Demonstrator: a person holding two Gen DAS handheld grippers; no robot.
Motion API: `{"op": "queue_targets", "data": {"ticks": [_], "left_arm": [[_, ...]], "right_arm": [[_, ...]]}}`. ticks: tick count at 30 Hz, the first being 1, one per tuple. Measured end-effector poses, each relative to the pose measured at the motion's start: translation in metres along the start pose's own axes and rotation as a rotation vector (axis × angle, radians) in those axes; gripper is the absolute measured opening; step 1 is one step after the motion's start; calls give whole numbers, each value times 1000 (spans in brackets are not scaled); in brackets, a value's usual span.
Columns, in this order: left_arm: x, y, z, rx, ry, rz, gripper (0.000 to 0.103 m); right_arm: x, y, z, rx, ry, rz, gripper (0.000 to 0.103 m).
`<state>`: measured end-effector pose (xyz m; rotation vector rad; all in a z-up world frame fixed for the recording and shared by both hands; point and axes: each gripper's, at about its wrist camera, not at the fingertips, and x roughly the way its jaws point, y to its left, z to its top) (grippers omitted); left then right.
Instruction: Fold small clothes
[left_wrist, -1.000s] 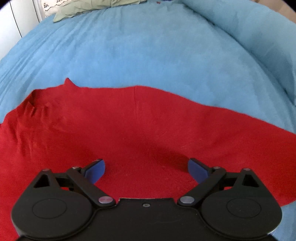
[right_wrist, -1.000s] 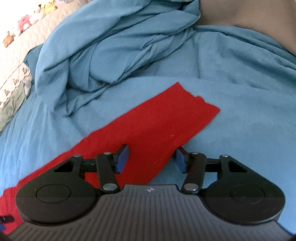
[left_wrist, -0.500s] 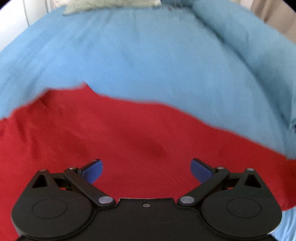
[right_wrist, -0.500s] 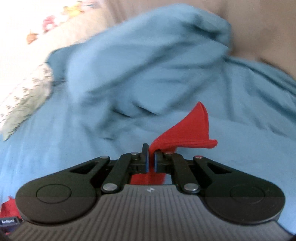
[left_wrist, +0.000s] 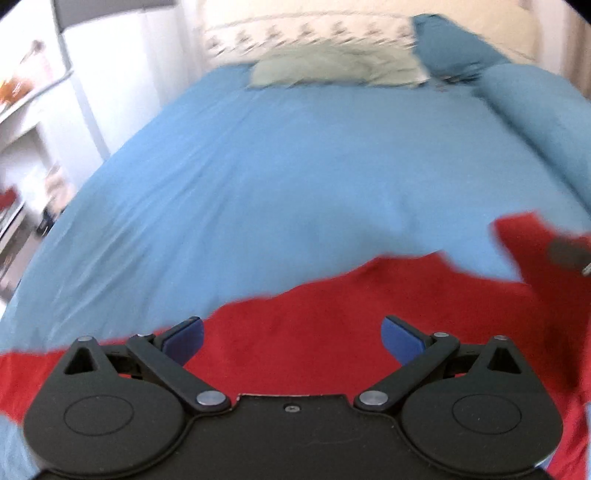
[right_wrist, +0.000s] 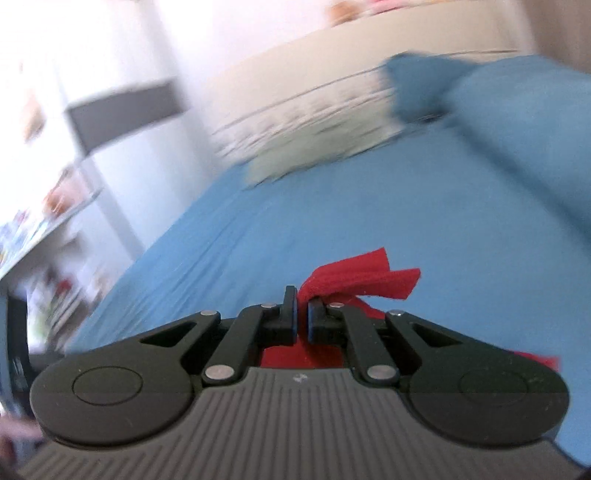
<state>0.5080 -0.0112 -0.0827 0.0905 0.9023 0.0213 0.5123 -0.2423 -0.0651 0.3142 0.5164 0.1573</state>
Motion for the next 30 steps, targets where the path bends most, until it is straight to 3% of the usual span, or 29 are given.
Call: {"op": "queue_targets", "data": {"ticks": [4, 6, 10, 13, 15, 18, 19, 28, 30], "left_arm": [[18, 45, -26, -55, 55, -31, 103], [25, 61, -37, -87, 77, -70, 103], [31, 72, -52, -126, 109, -127, 103], [38, 77, -52, -122, 108, -171, 103], [36, 68, -49, -91, 95, -185, 103], [31, 57, -45, -39, 74, -222, 103], [28, 48, -42, -13, 66, -240, 103], [28, -36, -35, 208, 49, -346, 102], [35, -53, -39, 255, 44, -348, 96]], "right_arm": [[68, 59, -67, -144, 154, 77, 20], [91, 76, -99, -192, 227, 65, 20], [102, 99, -151, -327, 278, 16, 20], [106, 109, -169, -388, 297, 3, 22], [101, 107, -172, -415, 299, 6, 30], [96, 110, -166, -455, 305, -1, 69], [91, 112, -163, -463, 295, -12, 76], [21, 53, -148, -411, 322, -108, 76], [6, 37, -150, -397, 334, -128, 76]]}}
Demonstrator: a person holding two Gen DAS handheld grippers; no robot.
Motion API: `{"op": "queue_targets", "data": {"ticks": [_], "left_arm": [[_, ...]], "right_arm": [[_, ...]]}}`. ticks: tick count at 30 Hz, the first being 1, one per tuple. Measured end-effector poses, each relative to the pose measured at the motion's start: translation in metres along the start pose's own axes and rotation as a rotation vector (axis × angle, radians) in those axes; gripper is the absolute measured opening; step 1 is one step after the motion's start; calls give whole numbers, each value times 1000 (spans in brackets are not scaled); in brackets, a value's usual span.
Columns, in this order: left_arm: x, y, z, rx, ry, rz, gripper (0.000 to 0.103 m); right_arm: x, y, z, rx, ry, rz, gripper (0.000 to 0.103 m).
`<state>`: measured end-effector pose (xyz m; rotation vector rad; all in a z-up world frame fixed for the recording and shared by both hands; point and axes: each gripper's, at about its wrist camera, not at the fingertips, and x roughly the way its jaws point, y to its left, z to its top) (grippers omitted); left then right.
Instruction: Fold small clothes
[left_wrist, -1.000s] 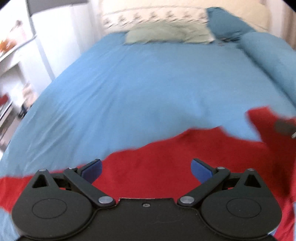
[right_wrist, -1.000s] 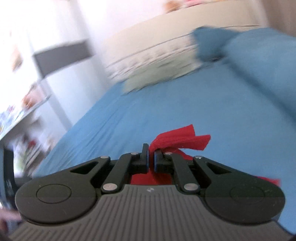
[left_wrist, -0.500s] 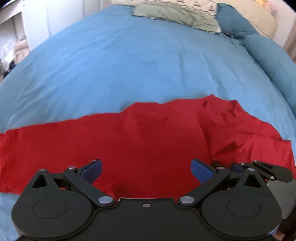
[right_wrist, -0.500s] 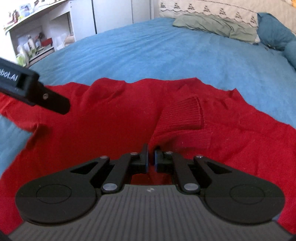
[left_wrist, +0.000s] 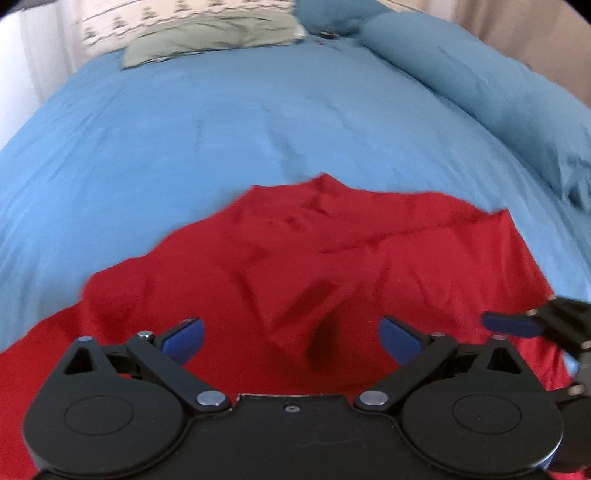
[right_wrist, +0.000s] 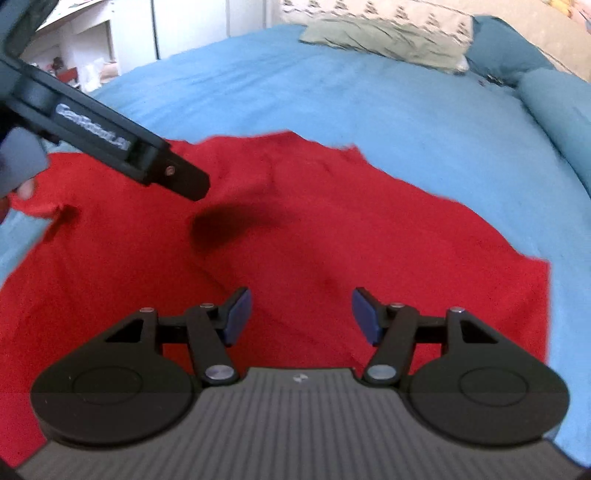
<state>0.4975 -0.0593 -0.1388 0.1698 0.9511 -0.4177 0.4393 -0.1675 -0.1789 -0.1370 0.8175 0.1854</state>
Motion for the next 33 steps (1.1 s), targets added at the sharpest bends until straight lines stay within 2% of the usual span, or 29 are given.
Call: {"op": "queue_targets", "data": {"ticks": [2, 6, 11, 14, 17, 19, 21, 23, 26, 28, 29, 33], "left_arm": [[16, -12, -2, 49, 16, 7, 85], [40, -18, -9, 73, 39, 47, 60], [41, -1, -11, -45, -17, 154, 58], [35, 13, -11, -115, -33, 196, 49], [35, 23, -12, -162, -26, 158, 48], [38, 19, -14, -136, -9, 99, 48], [37, 17, -16, -117, -19, 96, 48], [35, 21, -17, -164, -29, 79, 46], [34, 35, -21, -267, -28, 92, 42], [34, 42, -24, -297, -27, 88, 42], [35, 43, -25, -293, -25, 80, 41], [39, 30, -20, -174, -31, 73, 41]], "right_arm": [[-10, -14, -11, 31, 10, -15, 78], [-25, -31, -33, 85, 24, -65, 99], [-39, -42, -56, 185, 42, -73, 99], [-45, -46, -67, 215, 41, -104, 99], [-47, -54, -70, 269, 44, -135, 99], [-48, -61, -73, 307, 42, -153, 99], [-45, -64, -73, 322, 46, -171, 99], [-43, -66, -72, 325, 50, -176, 99], [-43, -66, -71, 319, 47, -182, 99], [-39, -65, -69, 322, 47, -185, 99], [-36, -64, -68, 324, 49, -187, 99], [-32, -64, -66, 328, 57, -196, 99]]}}
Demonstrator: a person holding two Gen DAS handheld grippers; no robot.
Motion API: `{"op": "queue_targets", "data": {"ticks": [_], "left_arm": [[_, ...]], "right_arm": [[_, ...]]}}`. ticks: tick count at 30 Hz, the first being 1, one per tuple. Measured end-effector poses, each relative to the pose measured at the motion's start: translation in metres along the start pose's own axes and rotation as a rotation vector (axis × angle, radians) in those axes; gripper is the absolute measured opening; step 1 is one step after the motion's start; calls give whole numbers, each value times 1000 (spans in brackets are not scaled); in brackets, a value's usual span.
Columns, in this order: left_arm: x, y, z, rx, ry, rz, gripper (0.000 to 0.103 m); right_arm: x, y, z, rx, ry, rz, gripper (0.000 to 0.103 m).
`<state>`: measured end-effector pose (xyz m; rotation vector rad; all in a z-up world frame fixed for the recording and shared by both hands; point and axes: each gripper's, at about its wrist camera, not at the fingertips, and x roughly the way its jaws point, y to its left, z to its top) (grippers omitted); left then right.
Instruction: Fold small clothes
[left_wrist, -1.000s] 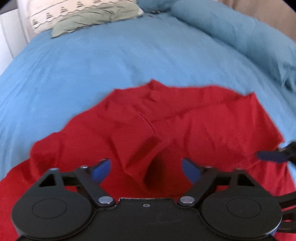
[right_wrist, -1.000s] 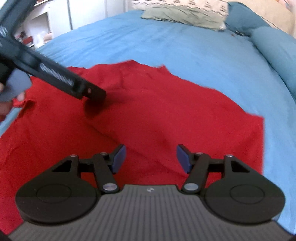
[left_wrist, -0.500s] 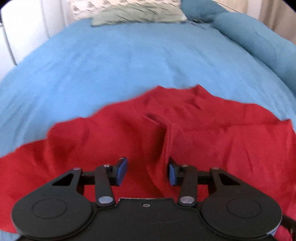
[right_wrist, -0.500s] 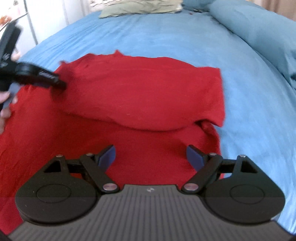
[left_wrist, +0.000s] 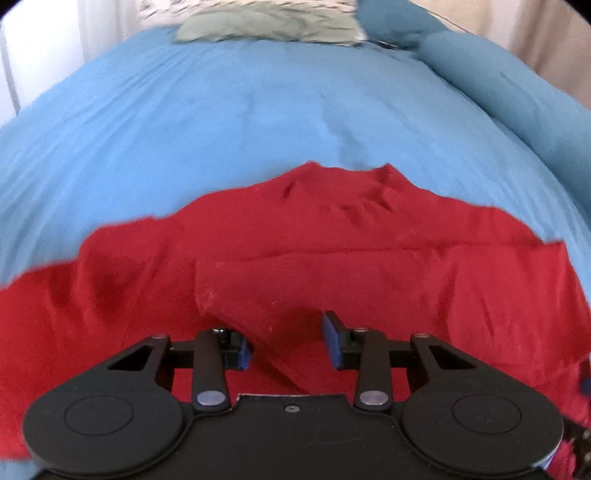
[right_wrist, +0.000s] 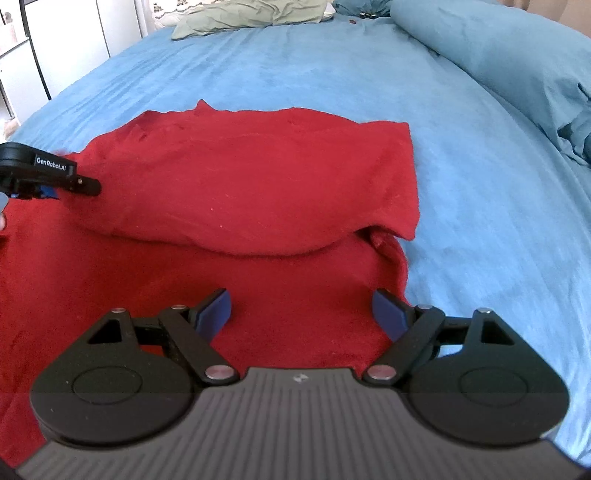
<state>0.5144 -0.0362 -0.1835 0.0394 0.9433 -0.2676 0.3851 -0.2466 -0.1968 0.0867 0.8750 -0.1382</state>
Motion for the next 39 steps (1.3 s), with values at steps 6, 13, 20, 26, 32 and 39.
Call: {"op": "queue_targets", "data": {"ticks": [6, 13, 20, 26, 32, 39], "left_arm": [[-21, 17, 13, -66, -84, 20, 5], [-58, 41, 3, -99, -225, 150, 5], [-27, 52, -28, -125, -144, 185, 5], [-37, 60, -42, -159, -104, 251, 27], [-70, 78, -52, -155, -107, 333, 44], [-62, 45, -39, -4, -134, 167, 70]], "right_arm": [[5, 4, 3, 1, -5, -10, 100], [10, 2, 6, -15, -12, -8, 100], [15, -10, 4, 27, -21, -24, 103], [16, -22, 1, 31, -21, -5, 103], [2, -11, 10, -46, -15, -78, 103], [-4, 26, 31, -191, -104, 36, 103]]}}
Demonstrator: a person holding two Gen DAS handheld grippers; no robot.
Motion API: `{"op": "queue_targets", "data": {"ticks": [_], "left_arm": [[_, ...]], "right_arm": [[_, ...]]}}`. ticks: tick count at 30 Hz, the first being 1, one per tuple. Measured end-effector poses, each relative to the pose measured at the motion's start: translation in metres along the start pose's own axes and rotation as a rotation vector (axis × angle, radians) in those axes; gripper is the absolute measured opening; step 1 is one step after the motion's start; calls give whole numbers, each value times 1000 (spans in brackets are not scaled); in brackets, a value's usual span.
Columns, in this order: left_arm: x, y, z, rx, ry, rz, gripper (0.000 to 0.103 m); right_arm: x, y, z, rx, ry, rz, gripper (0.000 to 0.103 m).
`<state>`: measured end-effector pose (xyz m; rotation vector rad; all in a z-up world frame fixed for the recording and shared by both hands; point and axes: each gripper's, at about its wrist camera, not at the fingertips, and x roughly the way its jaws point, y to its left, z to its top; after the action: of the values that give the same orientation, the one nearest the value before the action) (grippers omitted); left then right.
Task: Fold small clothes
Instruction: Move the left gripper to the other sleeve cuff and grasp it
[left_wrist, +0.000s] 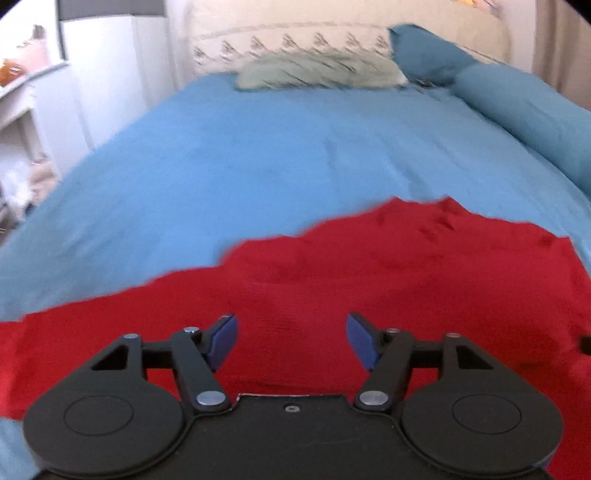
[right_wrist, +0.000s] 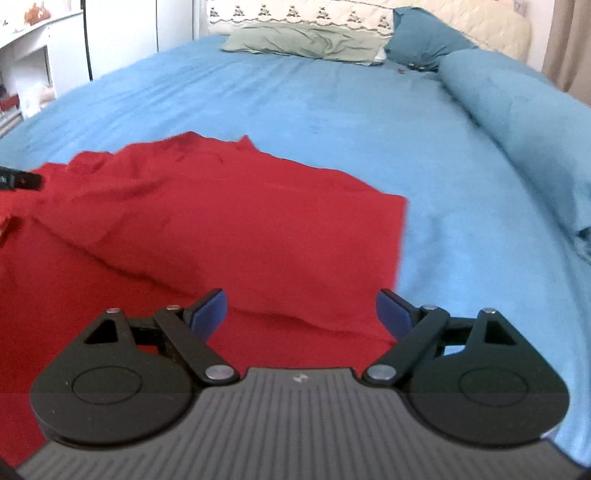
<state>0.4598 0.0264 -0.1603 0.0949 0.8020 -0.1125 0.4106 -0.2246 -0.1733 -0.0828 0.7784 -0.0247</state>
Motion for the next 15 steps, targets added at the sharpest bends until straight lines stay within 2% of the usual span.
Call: {"op": "queue_targets", "data": {"ticks": [5, 8, 12, 15], "left_arm": [[38, -21, -11, -6, 95, -27, 72], [39, -25, -17, 9, 76, -14, 74], [34, -19, -9, -31, 91, -28, 74], [18, -15, -1, -62, 70, -24, 74]], "right_arm": [[36, -13, -7, 139, 84, -27, 103], [35, -32, -16, 232, 71, -6, 103], [34, -34, -17, 202, 76, 12, 103], [28, -32, -10, 183, 90, 11, 103]]}}
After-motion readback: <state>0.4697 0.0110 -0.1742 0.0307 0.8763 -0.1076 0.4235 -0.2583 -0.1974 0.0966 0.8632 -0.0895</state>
